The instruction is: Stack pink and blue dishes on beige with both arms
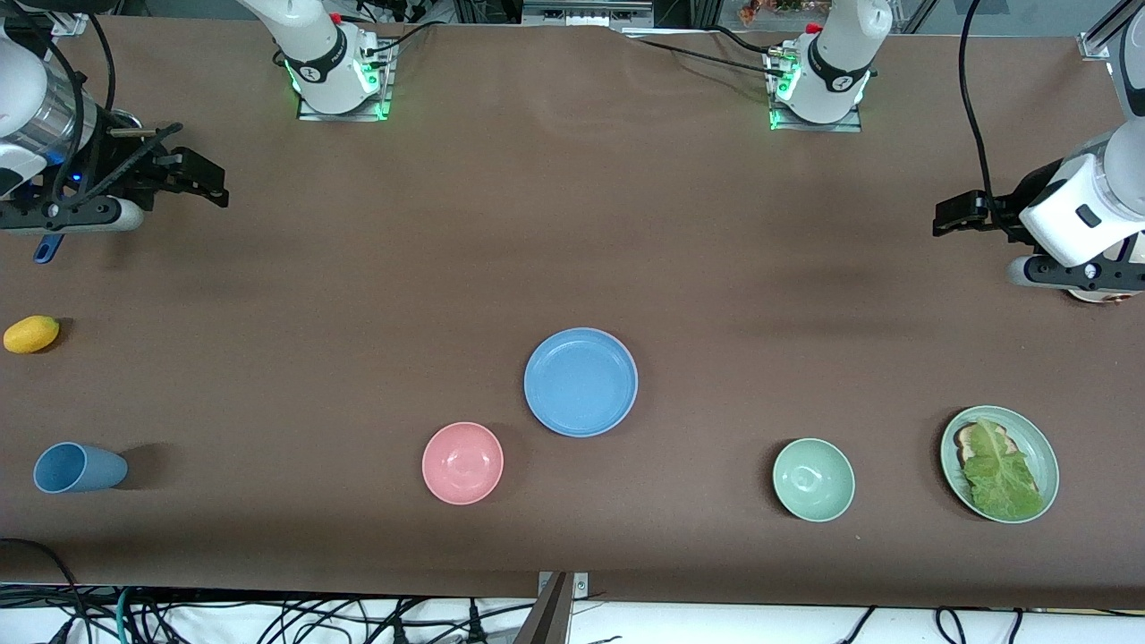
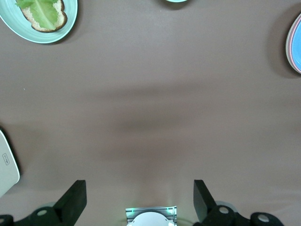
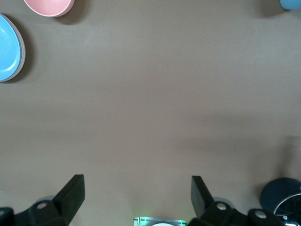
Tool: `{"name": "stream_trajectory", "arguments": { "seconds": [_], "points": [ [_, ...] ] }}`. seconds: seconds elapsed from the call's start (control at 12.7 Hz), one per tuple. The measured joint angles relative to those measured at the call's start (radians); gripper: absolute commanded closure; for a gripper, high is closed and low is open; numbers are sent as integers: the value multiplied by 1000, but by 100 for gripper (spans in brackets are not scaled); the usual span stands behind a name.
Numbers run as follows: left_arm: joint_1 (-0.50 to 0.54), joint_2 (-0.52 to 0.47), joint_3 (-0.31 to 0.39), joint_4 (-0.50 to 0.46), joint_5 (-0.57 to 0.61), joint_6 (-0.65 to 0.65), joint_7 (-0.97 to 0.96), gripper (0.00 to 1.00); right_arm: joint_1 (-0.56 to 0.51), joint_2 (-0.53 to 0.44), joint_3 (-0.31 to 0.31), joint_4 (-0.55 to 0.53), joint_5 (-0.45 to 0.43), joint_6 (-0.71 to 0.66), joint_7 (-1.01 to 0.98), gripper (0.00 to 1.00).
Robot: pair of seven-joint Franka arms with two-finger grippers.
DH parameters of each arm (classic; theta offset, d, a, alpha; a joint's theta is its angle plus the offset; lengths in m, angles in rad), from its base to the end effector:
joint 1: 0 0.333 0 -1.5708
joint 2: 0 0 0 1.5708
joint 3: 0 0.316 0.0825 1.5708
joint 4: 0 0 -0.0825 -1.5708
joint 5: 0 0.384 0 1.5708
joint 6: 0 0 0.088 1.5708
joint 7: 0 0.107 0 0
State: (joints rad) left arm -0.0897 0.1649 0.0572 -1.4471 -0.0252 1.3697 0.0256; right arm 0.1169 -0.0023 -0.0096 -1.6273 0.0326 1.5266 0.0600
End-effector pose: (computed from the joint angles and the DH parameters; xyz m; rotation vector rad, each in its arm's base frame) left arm 0.5795 -0.0246 0.5729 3.1025 -0.0927 -0.3775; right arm 0.5432 0.0621 0.5957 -3.1125 -0.0734 0.1570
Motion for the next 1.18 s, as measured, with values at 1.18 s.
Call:
{"name": "stream_trajectory", "arguments": {
  "seconds": [1.18],
  "points": [
    [0, 0, 0, 2, 0, 0, 0, 0, -3, 3, -5, 20, -14, -1, -1, 0]
  ]
}}
